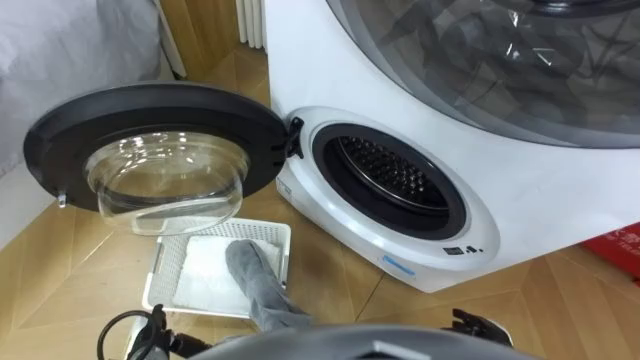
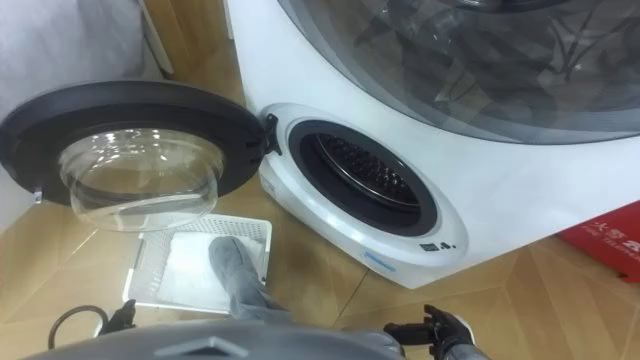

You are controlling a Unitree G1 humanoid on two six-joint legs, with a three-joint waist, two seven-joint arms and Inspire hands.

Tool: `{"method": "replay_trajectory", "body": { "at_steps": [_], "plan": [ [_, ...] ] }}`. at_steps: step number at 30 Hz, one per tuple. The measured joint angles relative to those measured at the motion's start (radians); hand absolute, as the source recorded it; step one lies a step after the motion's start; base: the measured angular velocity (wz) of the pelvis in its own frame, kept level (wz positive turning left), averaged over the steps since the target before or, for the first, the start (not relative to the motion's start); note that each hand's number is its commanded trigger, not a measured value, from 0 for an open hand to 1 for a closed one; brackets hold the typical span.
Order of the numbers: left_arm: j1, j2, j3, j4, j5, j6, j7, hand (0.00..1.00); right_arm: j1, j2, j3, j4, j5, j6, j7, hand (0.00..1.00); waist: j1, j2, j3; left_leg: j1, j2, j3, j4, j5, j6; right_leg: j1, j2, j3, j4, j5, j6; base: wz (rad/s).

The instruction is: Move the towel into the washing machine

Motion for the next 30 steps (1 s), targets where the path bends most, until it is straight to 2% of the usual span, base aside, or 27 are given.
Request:
{"method": "replay_trajectory", "body": {
  "at_steps": [14, 19, 25, 26, 28, 30],
  "plan": [
    [0.005, 0.001, -0.002, 0.007, 0.001, 0.002, 0.000, 0.00, 0.000, -0.002, 0.002, 0.005, 0.001, 0.000, 0.002, 0.00, 0.001, 0.001, 0.0007, -0.002, 0.000, 0.001, 0.000, 0.000, 0.000, -0.001, 0.000, 0.002, 0.001, 0.000, 0.000, 0.00],
    [0.000, 0.002, -0.008, 0.001, 0.001, 0.002, -0.011, 0.00, -0.008, -0.004, 0.001, -0.001, -0.002, 0.001, 0.002, 0.00, -0.004, 0.007, -0.0025, -0.047, 0.001, 0.003, 0.008, 0.000, 0.000, -0.047, -0.001, -0.001, 0.009, 0.003, -0.004, -0.01],
    [-0.064, 0.005, -0.054, 0.004, 0.028, -0.020, -0.029, 0.00, -0.061, -0.018, 0.020, 0.012, -0.030, -0.013, 0.003, 0.00, -0.013, 0.011, -0.0016, -0.126, -0.006, 0.002, 0.049, 0.001, 0.001, -0.122, -0.015, -0.016, 0.035, 0.003, -0.004, 0.01],
    [-0.082, 0.010, -0.065, 0.009, 0.033, -0.022, -0.030, 0.00, -0.077, -0.018, 0.030, 0.020, -0.038, -0.014, 0.003, 0.00, -0.024, 0.010, 0.0036, -0.142, -0.006, 0.000, 0.059, 0.001, 0.001, -0.129, -0.018, -0.025, 0.036, 0.004, -0.005, 0.12],
    [-0.107, 0.013, -0.081, 0.014, 0.032, -0.032, -0.029, 0.00, -0.090, -0.019, 0.040, 0.022, -0.044, -0.019, 0.003, 0.00, -0.028, 0.008, 0.0049, -0.161, -0.007, 0.000, 0.067, 0.001, 0.002, -0.152, -0.021, -0.029, 0.046, 0.004, -0.005, 0.05],
    [-0.149, 0.009, -0.094, 0.045, 0.043, -0.063, -0.029, 0.00, -0.117, -0.016, 0.039, 0.028, -0.060, -0.019, 0.002, 0.00, -0.029, 0.008, 0.0065, -0.197, -0.007, 0.005, 0.079, 0.002, 0.003, -0.191, -0.025, -0.042, 0.063, 0.004, -0.006, -0.09]
  ]
}}
